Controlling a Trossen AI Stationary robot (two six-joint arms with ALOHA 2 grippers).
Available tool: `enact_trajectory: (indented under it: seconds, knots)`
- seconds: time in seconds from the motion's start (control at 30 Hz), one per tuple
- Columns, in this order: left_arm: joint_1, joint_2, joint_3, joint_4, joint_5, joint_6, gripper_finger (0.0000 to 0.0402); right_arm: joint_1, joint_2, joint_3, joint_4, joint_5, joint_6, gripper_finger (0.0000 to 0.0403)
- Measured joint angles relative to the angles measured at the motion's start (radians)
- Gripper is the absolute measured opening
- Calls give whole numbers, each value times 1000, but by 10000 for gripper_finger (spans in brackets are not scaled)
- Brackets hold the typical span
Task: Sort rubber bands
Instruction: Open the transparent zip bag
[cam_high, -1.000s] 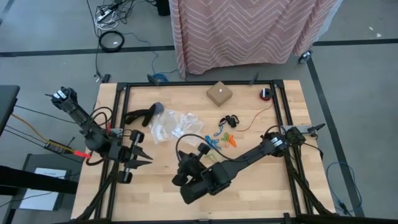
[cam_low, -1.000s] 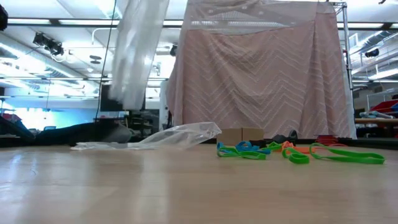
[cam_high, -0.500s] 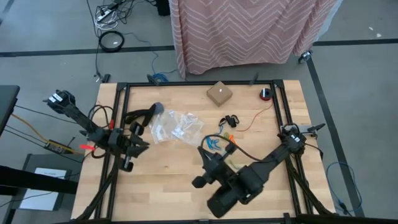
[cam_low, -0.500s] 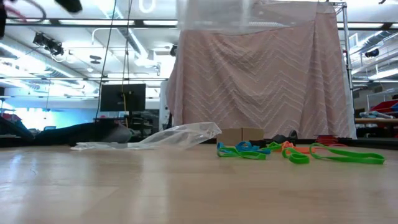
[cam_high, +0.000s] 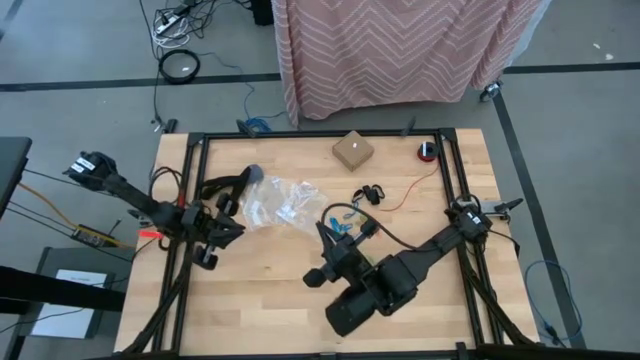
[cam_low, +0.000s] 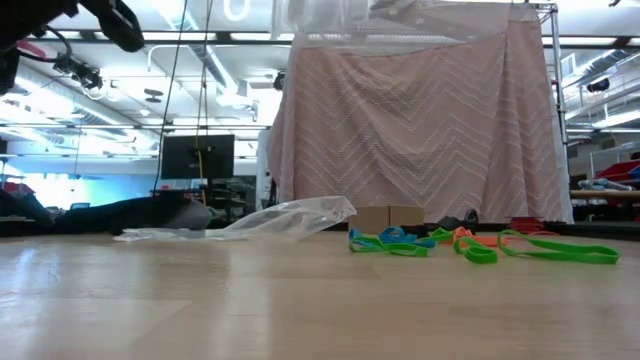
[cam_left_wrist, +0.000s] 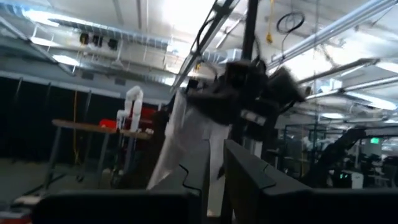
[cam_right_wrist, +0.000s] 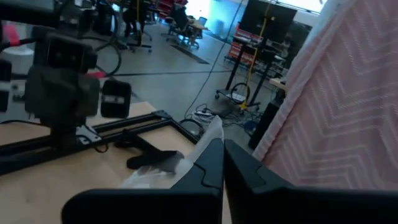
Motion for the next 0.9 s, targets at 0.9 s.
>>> enact_trajectory:
  seconds: [0.9]
  knots:
    - [94, 194, 0, 149, 143, -135, 84, -45, 8, -143, 193, -414, -222, 80]
